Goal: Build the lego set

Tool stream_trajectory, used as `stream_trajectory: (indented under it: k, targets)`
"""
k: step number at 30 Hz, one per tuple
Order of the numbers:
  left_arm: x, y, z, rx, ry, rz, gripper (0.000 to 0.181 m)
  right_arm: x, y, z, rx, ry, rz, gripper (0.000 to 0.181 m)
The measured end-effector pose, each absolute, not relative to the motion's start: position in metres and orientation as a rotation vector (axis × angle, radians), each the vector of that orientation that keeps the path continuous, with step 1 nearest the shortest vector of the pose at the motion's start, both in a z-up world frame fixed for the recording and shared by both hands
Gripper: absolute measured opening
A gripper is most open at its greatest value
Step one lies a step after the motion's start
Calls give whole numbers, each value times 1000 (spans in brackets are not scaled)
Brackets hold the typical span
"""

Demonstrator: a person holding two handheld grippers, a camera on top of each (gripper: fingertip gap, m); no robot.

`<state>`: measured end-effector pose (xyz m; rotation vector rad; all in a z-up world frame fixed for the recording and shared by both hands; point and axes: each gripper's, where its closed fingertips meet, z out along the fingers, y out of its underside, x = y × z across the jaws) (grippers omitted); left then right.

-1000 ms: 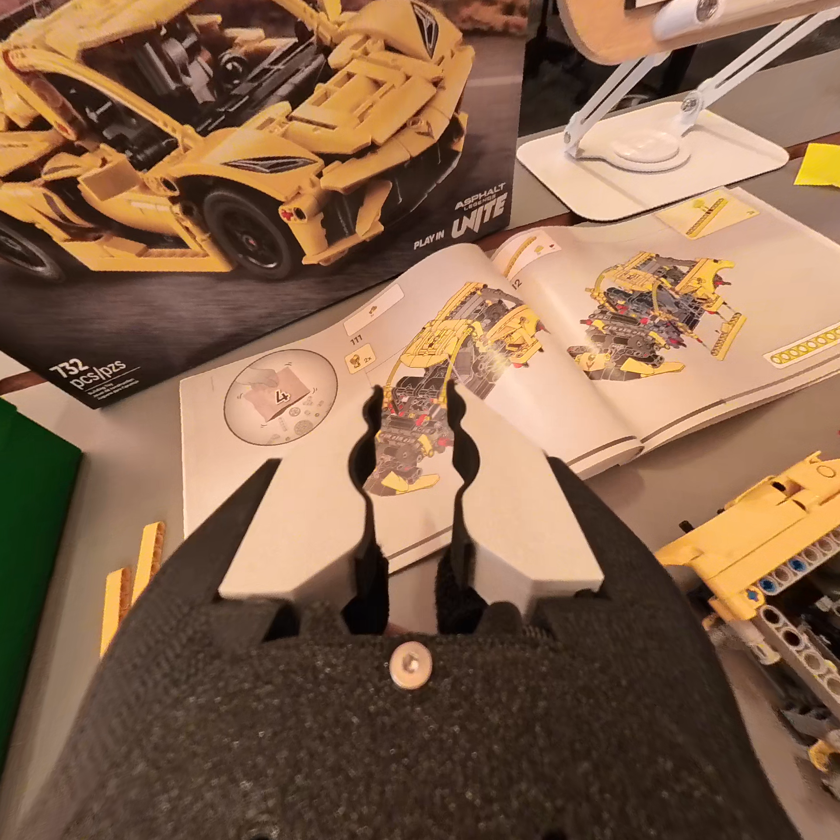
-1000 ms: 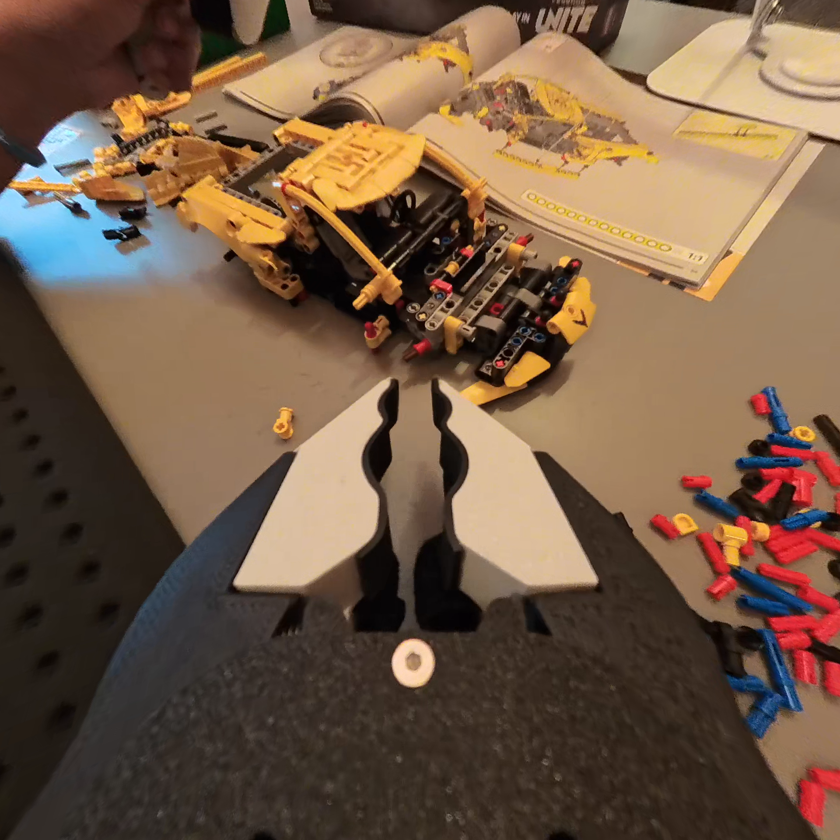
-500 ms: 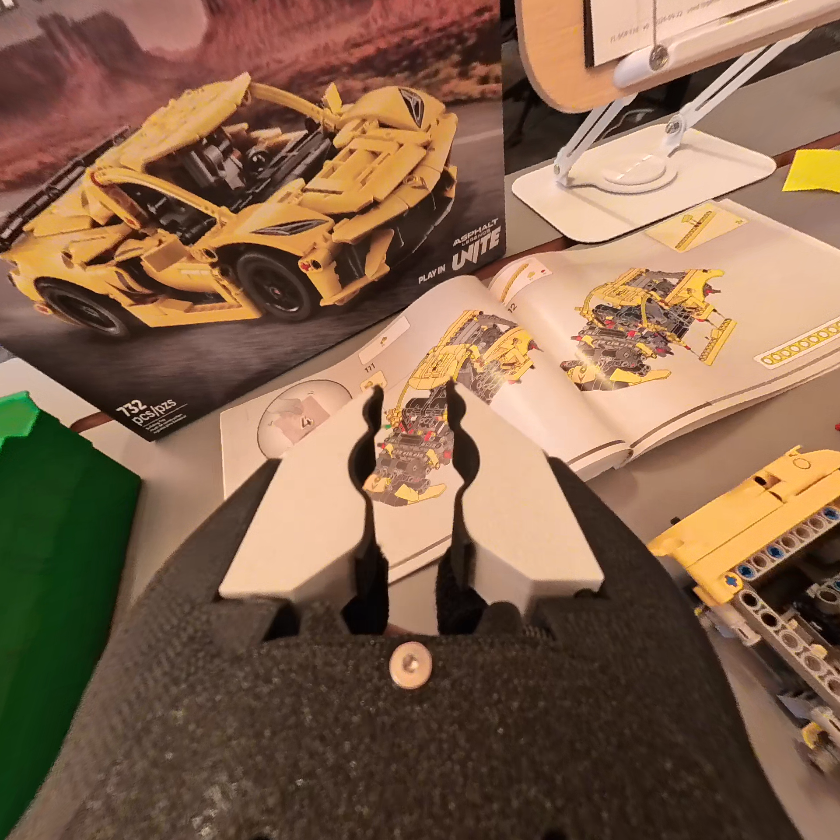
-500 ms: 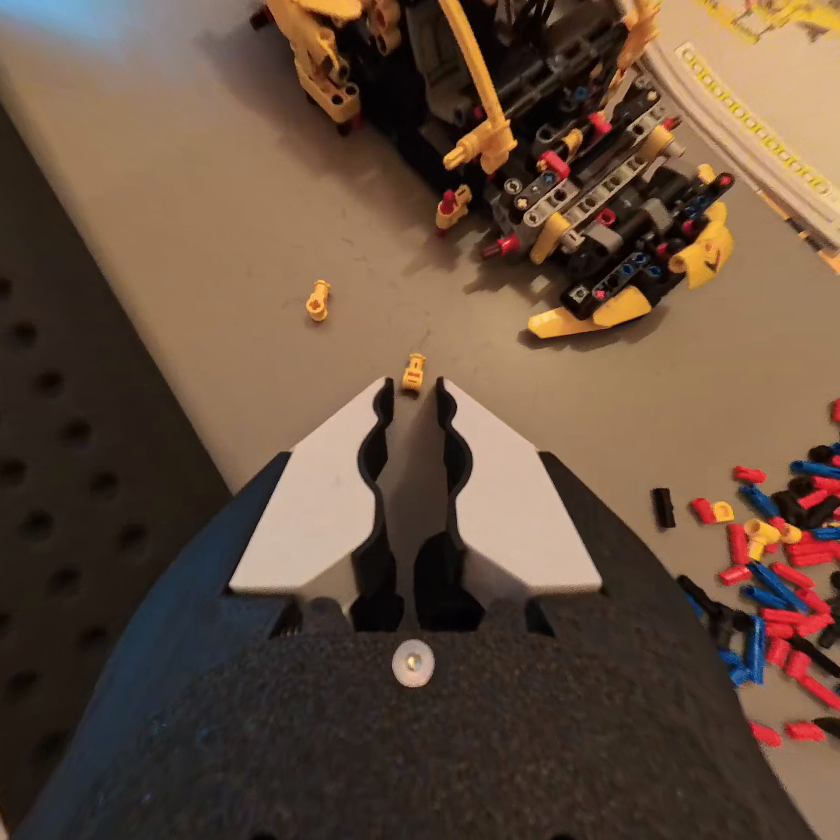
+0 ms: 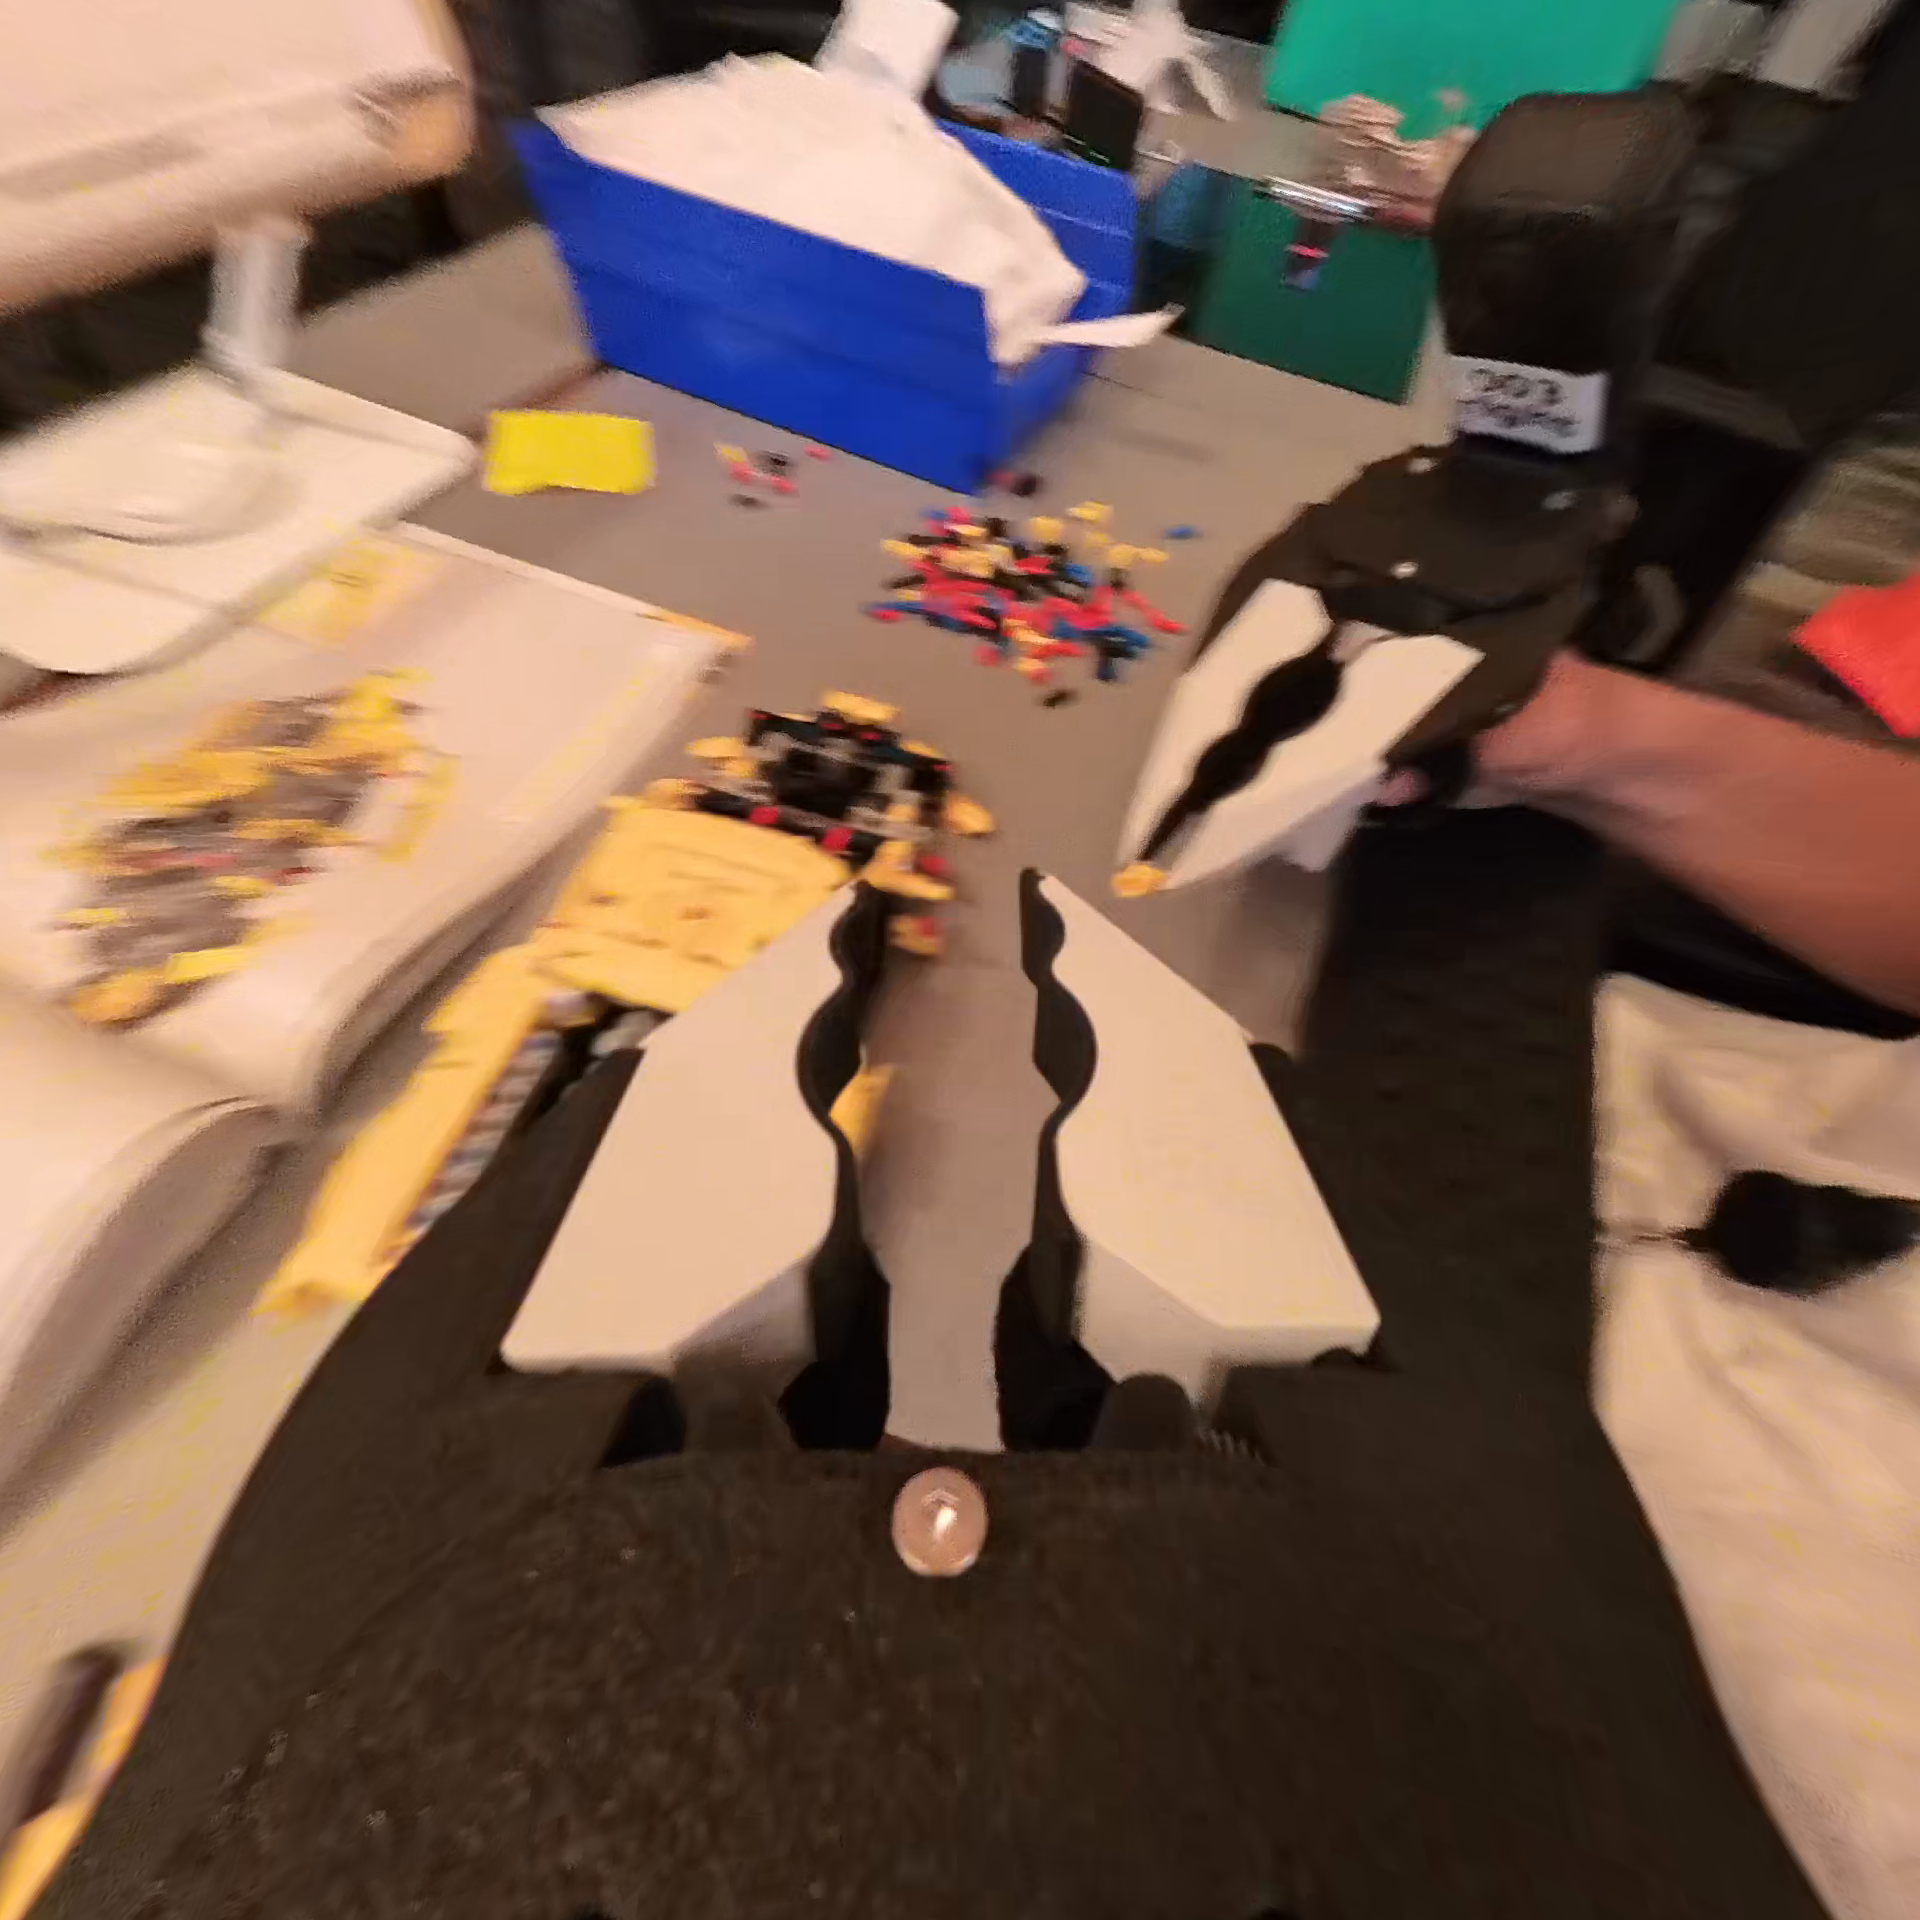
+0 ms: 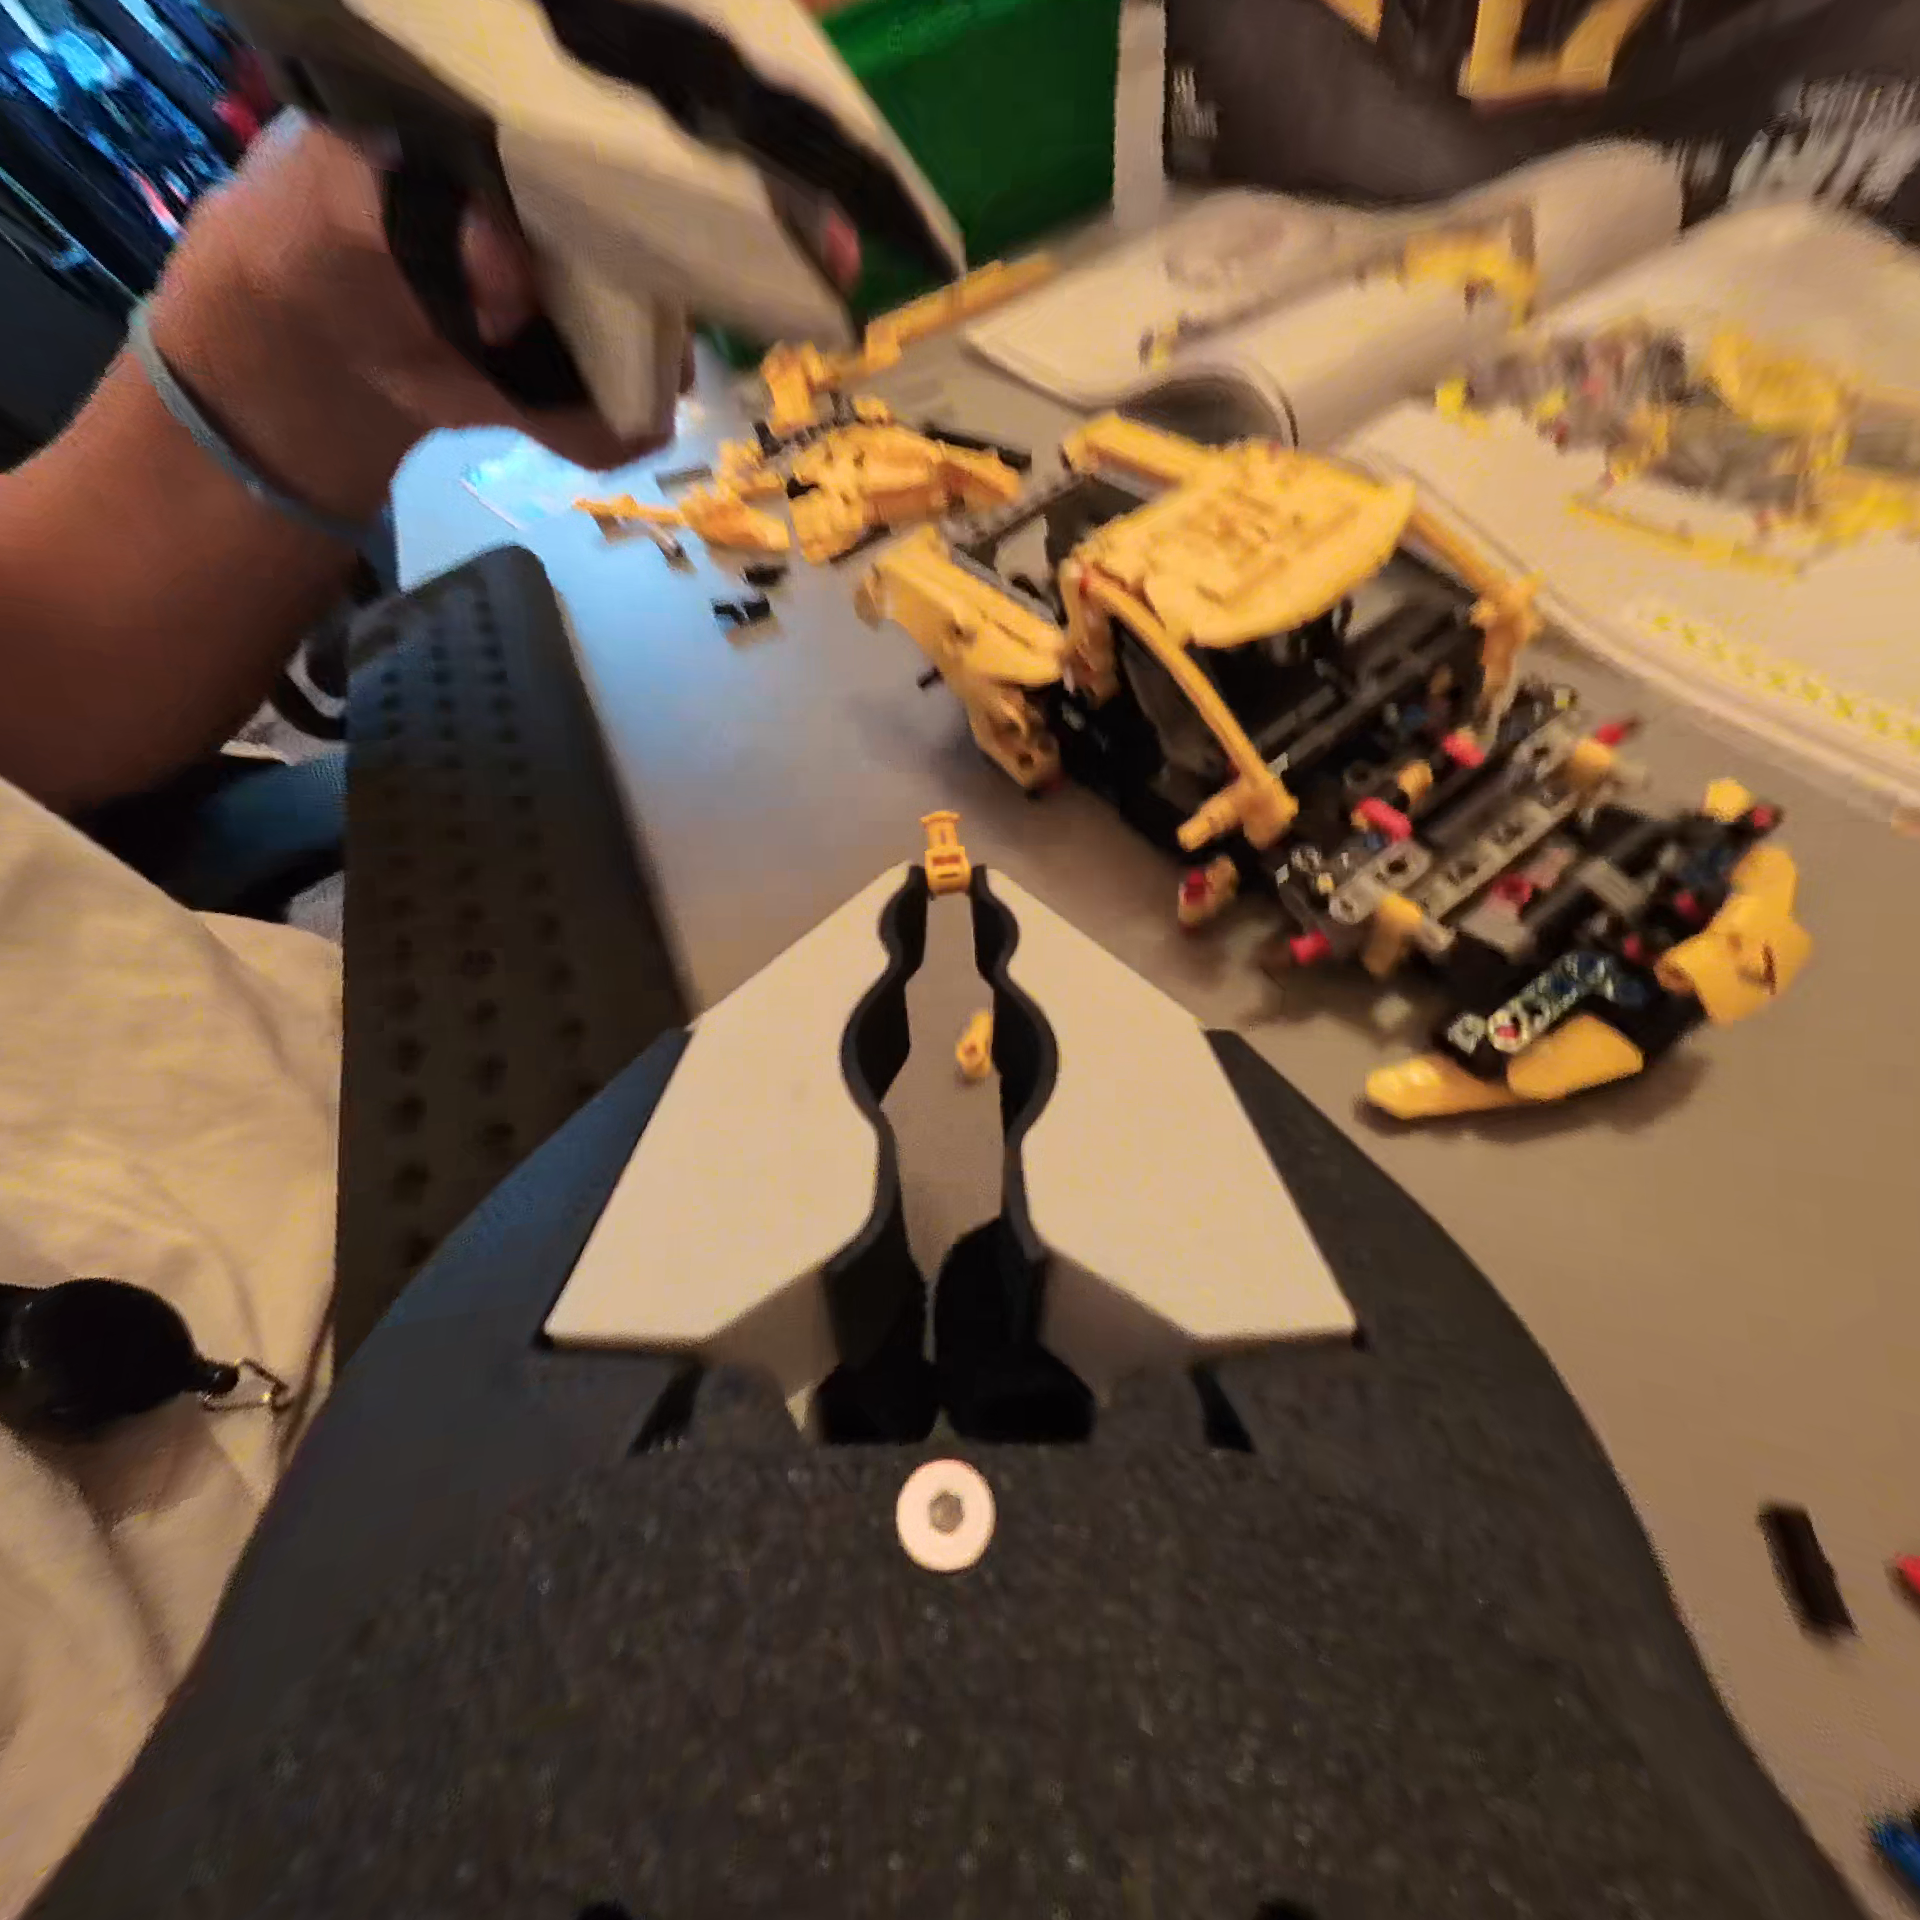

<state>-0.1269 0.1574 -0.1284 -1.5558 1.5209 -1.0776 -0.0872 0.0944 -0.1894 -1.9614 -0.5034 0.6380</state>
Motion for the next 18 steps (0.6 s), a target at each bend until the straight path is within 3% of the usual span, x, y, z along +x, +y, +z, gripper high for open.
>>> stream_trajectory:
  k: [10, 18]
  targets:
    - [-98, 84, -138, -1816, 1346, -1692, 25, -96, 88, -156, -1655, -644, 260, 6]
    - [-99, 76, -141, -1863, 1229, -1926, 6, -102, 81, -150, -1610, -686, 249, 6]
